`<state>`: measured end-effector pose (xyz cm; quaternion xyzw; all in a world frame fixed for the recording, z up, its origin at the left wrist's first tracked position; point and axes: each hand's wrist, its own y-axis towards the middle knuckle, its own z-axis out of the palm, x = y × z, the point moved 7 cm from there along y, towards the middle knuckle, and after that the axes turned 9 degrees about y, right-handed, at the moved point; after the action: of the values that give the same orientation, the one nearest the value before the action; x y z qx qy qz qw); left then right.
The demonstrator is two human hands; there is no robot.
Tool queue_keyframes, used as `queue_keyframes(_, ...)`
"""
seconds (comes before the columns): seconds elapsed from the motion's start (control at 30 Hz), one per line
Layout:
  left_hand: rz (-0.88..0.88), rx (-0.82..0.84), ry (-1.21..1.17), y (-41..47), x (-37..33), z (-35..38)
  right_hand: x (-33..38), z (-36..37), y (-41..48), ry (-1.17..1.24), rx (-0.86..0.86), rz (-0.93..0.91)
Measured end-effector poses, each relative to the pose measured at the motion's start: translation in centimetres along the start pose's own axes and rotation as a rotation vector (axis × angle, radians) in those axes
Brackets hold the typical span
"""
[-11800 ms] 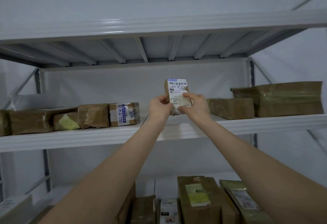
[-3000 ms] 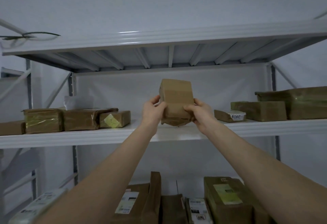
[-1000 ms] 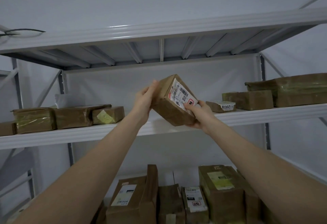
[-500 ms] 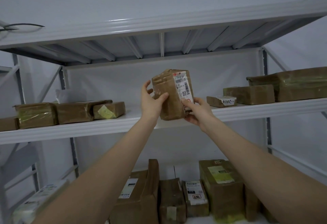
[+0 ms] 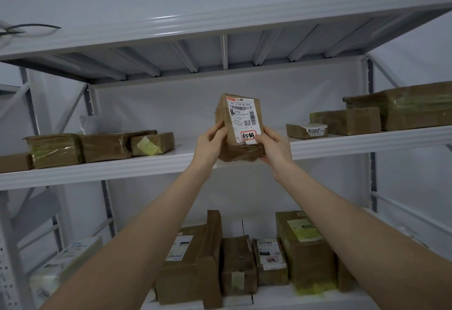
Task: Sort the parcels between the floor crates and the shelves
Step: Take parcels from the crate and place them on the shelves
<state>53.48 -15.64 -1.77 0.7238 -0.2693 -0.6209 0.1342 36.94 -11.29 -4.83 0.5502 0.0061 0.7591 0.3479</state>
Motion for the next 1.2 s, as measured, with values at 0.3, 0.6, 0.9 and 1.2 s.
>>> queue_keyframes(0.3, 0.013, 0.018, 0.028, -1.7, 0.9, -0.9, -0.5, 0.2, -1.1, -0.033, 0.03, 0.023)
queue_keyframes(0.6, 0.027, -0.062, 0.023, -6.6, 2.1, -2.7, -2.4, 1.1, -4.7, -0.055, 0.077, -0.003)
queue_keyframes(0.9, -0.095, -0.238, 0.006, -15.6, 9.7, -8.8, -11.4, 4.9, -12.6, -0.2, 0.201, 0.062)
queue_keyframes(1.2, -0.378, -0.439, 0.071, -25.7, 21.2, -17.1, -24.3, 9.6, -21.3, -0.356, 0.369, 0.306)
